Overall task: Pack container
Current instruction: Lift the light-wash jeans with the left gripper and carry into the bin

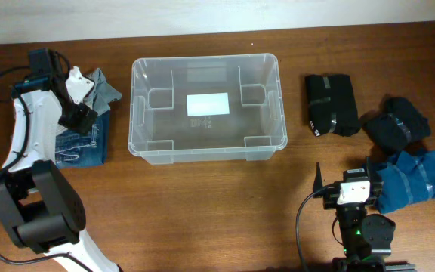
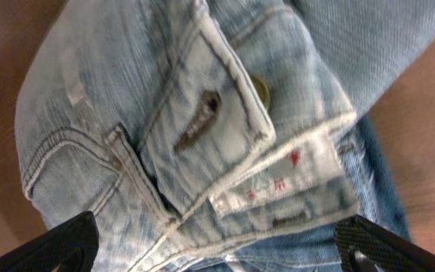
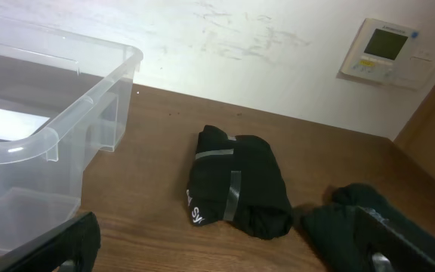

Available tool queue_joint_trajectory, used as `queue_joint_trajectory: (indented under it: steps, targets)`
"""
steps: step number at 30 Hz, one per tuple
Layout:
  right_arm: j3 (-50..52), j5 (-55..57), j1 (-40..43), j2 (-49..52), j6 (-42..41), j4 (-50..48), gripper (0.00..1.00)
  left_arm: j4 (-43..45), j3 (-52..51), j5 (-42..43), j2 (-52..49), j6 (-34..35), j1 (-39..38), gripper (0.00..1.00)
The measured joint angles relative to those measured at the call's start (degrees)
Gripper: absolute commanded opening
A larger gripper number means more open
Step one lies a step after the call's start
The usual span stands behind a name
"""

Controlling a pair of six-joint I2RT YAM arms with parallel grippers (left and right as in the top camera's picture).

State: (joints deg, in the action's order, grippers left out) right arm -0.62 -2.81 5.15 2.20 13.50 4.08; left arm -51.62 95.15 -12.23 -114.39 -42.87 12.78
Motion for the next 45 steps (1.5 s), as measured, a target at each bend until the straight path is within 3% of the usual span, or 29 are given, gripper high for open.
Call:
queue_joint_trajectory:
  steps: [5, 14, 15, 17, 18, 21, 24, 25, 29, 34, 39, 45]
  targets:
    - [0.0, 0.0, 0.0, 0.0, 0.0, 0.0, 0.98, -1.2, 0.0, -3.0, -0.1, -4.3, 0.0, 0.99]
    - [0.0, 0.0, 0.0, 0.0, 0.0, 0.0, 0.98, 3.0, 0.0, -3.3, -3.8, -5.8, 1.2, 0.99]
    - [0.0, 0.0, 0.0, 0.0, 0.0, 0.0, 0.98, 3.4, 0.0, -3.3, -4.4, -5.8, 1.4, 0.95]
    - [0.0, 0.0, 0.0, 0.0, 0.0, 0.0, 0.99, 4.7, 0.0, -3.3, -5.2, -5.8, 1.4, 0.74]
    - [0.0, 0.0, 0.0, 0.0, 0.0, 0.0, 0.98, 5.9, 0.0, -3.3, -5.6, -6.2, 1.4, 0.56]
    - [0.0, 0.0, 0.0, 0.0, 0.0, 0.0, 0.98, 7.6, 0.0, -3.1, -6.0, -6.4, 1.4, 0.24]
    - [0.0, 0.0, 0.0, 0.0, 0.0, 0.0, 0.98, 8.5, 0.1, -3.0, -6.0, -6.8, 1.4, 0.10]
    - [0.0, 0.0, 0.0, 0.0, 0.0, 0.0, 0.98, 8.5, 0.2, -2.8, -6.0, -6.8, 1.4, 0.01]
    - [0.0, 0.0, 0.0, 0.0, 0.0, 0.0, 0.98, 8.8, 0.2, -1.6, -6.0, -6.1, 1.5, 0.01]
    - [0.0, 0.0, 0.0, 0.0, 0.0, 0.0, 0.98, 10.4, 1.4, -1.5, -6.2, 0.9, 1.0, 0.01]
    - [0.0, 0.0, 0.0, 0.0, 0.0, 0.0, 0.98, 1.1, 12.4, -1.3, -8.0, 7.4, 0.0, 0.01]
    - [0.0, 0.0, 0.0, 0.0, 0.0, 0.0, 0.98, -16.3, 37.0, 0.0, -8.5, 10.1, -4.1, 0.00]
